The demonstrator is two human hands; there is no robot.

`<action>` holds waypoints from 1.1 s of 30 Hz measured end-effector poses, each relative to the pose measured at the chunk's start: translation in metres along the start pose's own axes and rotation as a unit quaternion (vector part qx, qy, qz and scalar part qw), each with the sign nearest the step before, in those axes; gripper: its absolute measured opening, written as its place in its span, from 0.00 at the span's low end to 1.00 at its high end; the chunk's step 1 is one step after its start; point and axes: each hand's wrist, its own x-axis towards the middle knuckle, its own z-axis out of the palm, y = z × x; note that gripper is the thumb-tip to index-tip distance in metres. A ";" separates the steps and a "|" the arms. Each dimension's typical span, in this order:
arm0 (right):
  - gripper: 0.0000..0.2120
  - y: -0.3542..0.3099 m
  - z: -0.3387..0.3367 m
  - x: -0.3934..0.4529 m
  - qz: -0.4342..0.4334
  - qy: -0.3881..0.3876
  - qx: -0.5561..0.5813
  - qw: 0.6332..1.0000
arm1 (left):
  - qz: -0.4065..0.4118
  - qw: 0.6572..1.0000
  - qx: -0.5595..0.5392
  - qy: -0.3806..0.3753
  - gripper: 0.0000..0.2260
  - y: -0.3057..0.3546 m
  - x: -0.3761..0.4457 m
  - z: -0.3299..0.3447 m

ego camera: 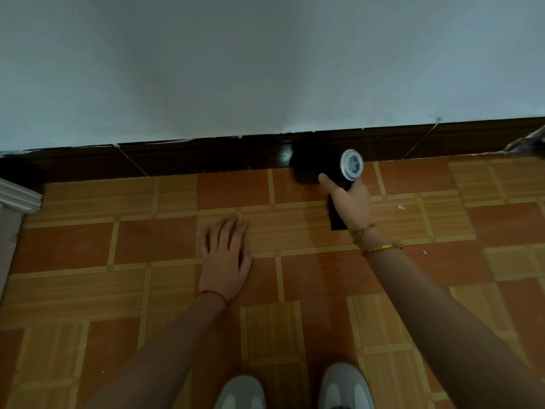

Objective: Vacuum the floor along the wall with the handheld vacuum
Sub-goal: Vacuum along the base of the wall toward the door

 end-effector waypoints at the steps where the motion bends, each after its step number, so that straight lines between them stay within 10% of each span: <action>1: 0.24 -0.001 0.002 0.000 0.003 -0.019 -0.007 1.000 | 0.000 1.000 0.000 0.001 0.23 0.000 0.000 0.000; 8: 0.25 0.000 -0.011 -0.004 -0.040 0.115 -0.009 0.993 | -0.003 1.000 0.013 -0.004 0.23 0.001 0.000 0.000; 16: 0.28 -0.004 0.010 -0.007 -0.048 -0.006 -0.047 0.998 | -0.003 1.000 0.010 -0.005 0.23 0.001 0.000 -0.001; 23: 0.31 0.004 -0.013 -0.002 -0.035 0.133 -0.018 0.990 | -0.001 1.000 0.005 -0.001 0.23 0.000 0.000 0.001; 33: 0.28 -0.003 0.002 -0.002 -0.070 0.006 -0.081 0.994 | -0.001 1.000 0.005 -0.004 0.23 0.001 0.000 -0.001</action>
